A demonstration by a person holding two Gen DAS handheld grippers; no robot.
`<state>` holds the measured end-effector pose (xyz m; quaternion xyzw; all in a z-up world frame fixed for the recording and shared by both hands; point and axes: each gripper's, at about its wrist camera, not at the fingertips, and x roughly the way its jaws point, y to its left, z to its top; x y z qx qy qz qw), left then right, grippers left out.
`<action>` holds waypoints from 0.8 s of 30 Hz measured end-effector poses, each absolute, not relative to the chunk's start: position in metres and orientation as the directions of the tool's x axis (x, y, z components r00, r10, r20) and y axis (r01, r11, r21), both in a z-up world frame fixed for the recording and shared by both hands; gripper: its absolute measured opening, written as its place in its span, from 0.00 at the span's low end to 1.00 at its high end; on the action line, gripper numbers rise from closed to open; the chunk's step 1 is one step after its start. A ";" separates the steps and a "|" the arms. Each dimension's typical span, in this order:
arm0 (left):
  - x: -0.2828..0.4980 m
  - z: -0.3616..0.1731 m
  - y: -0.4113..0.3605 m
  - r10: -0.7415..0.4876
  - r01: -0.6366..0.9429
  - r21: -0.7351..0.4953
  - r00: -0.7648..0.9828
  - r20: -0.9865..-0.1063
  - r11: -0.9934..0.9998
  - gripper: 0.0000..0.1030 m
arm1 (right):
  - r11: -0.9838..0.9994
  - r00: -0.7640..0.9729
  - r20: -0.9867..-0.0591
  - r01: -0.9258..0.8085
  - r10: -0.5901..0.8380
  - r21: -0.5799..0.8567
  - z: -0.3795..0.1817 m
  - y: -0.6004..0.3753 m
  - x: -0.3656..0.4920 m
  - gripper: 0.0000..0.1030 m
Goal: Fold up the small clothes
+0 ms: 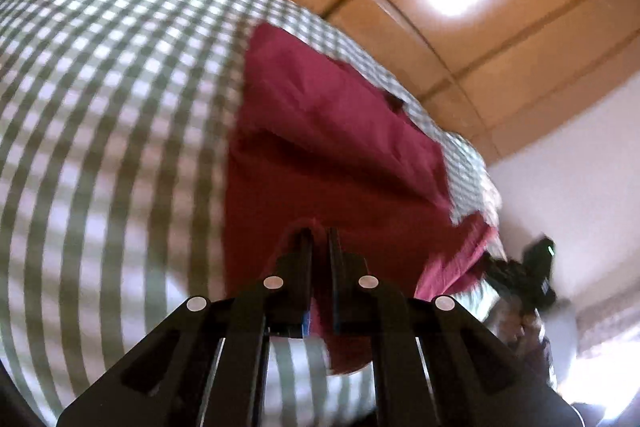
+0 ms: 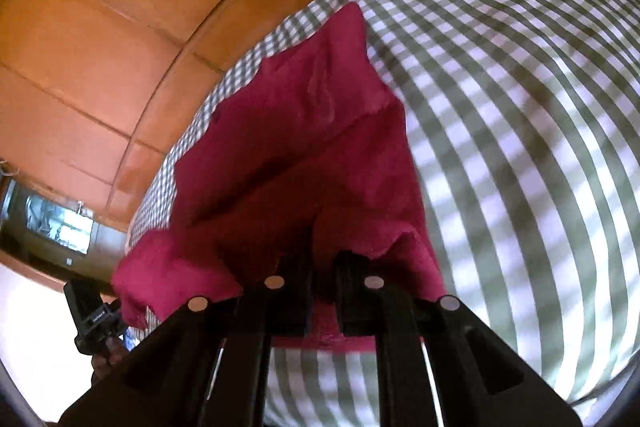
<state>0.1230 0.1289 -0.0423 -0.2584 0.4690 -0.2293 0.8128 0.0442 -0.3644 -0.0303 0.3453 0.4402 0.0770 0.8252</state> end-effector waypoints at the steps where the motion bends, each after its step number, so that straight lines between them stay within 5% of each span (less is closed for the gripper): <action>1: 0.133 -0.043 0.131 -0.591 0.112 -0.619 0.465 -0.659 0.778 0.06 | 0.737 0.608 -0.662 0.179 0.439 0.652 -0.030 -0.366 0.047 0.21; 2: 0.140 -0.043 0.132 -0.563 0.092 -0.599 0.477 -0.674 0.795 0.07 | 0.711 0.618 -0.640 0.180 0.456 0.680 -0.029 -0.368 0.050 0.49; 3: 0.147 -0.041 0.137 -0.533 0.069 -0.578 0.489 -0.691 0.813 0.24 | 0.701 0.642 -0.622 0.179 0.448 0.690 -0.025 -0.366 0.054 0.73; 5: 0.152 -0.041 0.147 -0.500 0.029 -0.569 0.514 -0.697 0.822 0.59 | 0.728 0.674 -0.610 0.156 0.416 0.668 -0.014 -0.365 0.048 0.77; 9: 0.137 -0.046 0.168 -0.511 0.030 -0.586 0.529 -0.678 0.809 0.62 | 0.789 0.675 -0.648 0.159 0.352 0.594 -0.006 -0.366 0.020 0.84; 13: 0.111 -0.067 0.170 -0.574 0.078 -0.619 0.480 -0.664 0.781 0.62 | 0.871 0.622 -0.739 0.179 0.260 0.457 -0.028 -0.353 0.000 0.84; 17: 0.096 -0.078 0.144 -0.592 0.131 -0.604 0.436 -0.678 0.786 0.60 | 0.901 0.576 -0.795 0.216 0.193 0.376 -0.062 -0.337 0.009 0.57; 21: 0.098 -0.079 0.123 -0.561 0.168 -0.547 0.423 -0.711 0.820 0.17 | 0.893 0.590 -0.785 0.230 0.187 0.386 -0.057 -0.332 0.018 0.27; 24: 0.093 -0.076 0.126 -0.571 0.179 -0.554 0.428 -0.700 0.813 0.12 | 0.900 0.590 -0.782 0.204 0.201 0.386 -0.050 -0.332 0.012 0.24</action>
